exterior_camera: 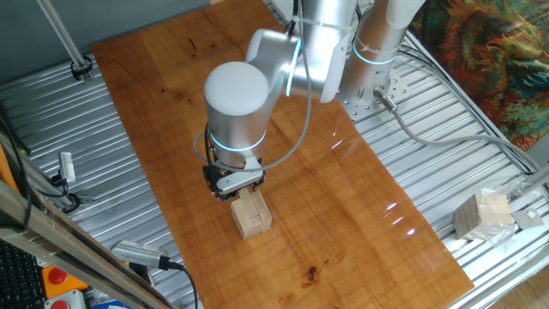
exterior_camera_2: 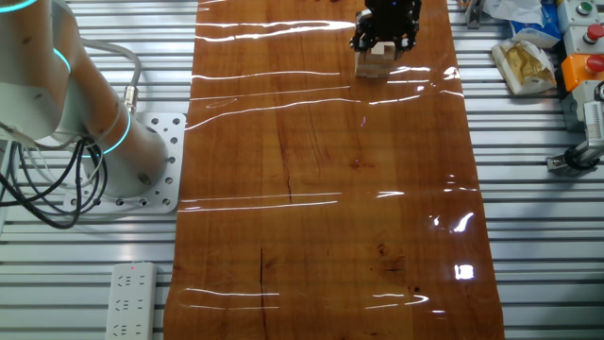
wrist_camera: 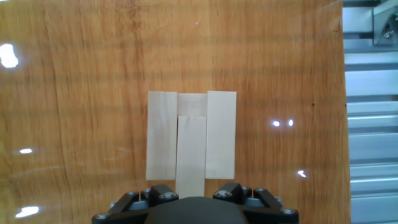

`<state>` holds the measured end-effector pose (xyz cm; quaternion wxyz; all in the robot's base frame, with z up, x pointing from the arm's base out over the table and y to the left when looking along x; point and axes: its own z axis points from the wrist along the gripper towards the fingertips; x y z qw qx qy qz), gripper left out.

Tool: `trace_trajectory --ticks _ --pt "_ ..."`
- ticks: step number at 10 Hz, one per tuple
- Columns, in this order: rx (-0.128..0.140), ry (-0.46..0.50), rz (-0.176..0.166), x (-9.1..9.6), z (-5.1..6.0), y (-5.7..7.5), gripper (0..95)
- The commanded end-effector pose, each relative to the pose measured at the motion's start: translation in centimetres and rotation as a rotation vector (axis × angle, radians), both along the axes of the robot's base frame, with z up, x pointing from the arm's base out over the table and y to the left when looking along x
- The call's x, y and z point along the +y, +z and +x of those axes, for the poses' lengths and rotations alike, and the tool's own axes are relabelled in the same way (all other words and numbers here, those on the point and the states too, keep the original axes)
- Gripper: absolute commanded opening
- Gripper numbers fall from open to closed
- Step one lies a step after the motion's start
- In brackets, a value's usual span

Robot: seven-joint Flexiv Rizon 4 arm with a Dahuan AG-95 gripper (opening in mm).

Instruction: Play Jenga

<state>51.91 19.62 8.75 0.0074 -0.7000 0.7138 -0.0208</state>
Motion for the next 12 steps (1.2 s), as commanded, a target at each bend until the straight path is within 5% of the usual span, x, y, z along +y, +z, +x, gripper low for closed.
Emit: trace_trajectory --ticks 1,10,11,12 --pt "-0.003 0.002 -0.001 -0.01 -0.30 0.14 57.0" --pt "-0.006 -0.009 -0.002 0.05 -0.30 0.12 57.0" --pt "-0.007 -0.008 -0.002 0.09 -0.30 0.11 38.0" --pt "-0.007 -0.011 -0.003 0.09 -0.30 0.10 38.0"
